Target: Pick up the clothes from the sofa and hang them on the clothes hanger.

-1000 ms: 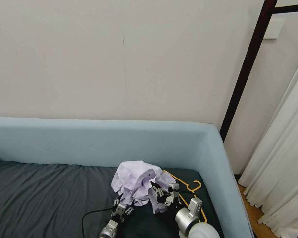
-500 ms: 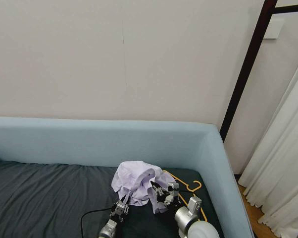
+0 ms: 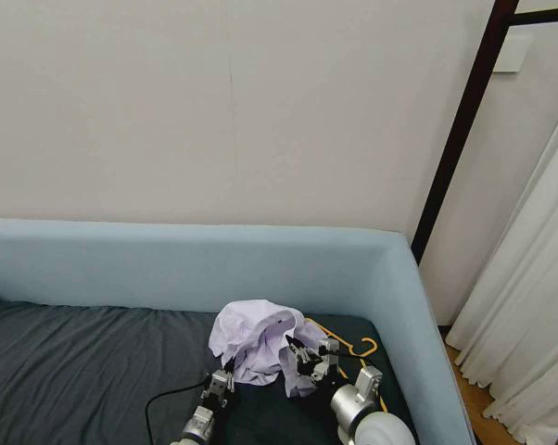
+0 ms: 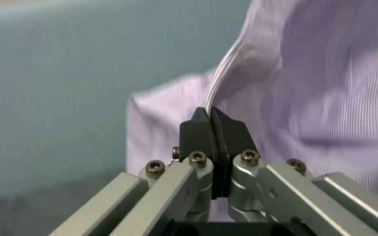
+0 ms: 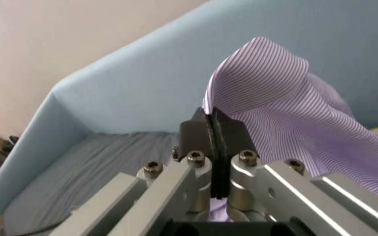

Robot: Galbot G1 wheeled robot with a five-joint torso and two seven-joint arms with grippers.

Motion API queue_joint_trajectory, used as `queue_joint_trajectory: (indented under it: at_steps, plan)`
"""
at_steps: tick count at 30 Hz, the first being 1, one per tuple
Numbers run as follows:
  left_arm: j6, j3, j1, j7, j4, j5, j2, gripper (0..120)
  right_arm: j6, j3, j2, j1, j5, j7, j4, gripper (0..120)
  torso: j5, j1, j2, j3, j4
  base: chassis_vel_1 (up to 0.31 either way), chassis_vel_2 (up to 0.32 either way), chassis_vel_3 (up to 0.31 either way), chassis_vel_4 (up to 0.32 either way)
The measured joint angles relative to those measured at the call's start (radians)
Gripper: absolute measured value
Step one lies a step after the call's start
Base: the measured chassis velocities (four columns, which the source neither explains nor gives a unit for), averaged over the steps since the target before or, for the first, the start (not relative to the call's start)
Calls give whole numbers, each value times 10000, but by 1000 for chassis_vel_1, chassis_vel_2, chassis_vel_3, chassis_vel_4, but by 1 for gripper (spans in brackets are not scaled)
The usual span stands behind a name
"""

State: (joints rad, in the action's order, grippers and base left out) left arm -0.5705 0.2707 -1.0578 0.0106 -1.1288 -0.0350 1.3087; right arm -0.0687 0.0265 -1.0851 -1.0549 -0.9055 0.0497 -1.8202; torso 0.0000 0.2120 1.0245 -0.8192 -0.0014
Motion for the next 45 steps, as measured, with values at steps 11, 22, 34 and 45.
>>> queue_joint_trajectory:
  at_steps: [11, 22, 34, 45]
  plan:
    - [469, 706, -909, -153, -5293, -2595, -1899, 0, -191, -961, 1600, 586, -188, -546, -1487, 0, -2, -1, 0, 0, -1, 0, 0, 0, 0]
    - [2354, 1455, 168, 691, -8933, -6226, -5264, 0, 482, -1291, 3989, 2539, -2425, -3172, -2137, 0, -1, -1, 0, 0, -2, 0, 0, 0, 0]
    - [2790, 2126, 995, 771, -9160, -7368, -7383, 0, -469, -1076, 5246, 5334, -4130, -2717, -2488, 0, -2, -1, 1, 0, 3, 0, 0, 0, 0]
    - [3079, 2131, 529, 935, -9330, -6772, -7062, 0, -737, -1650, 5545, 4369, -3159, -2579, -2705, 0, 1, 0, -1, -1, 1, 0, 0, 0, 0]
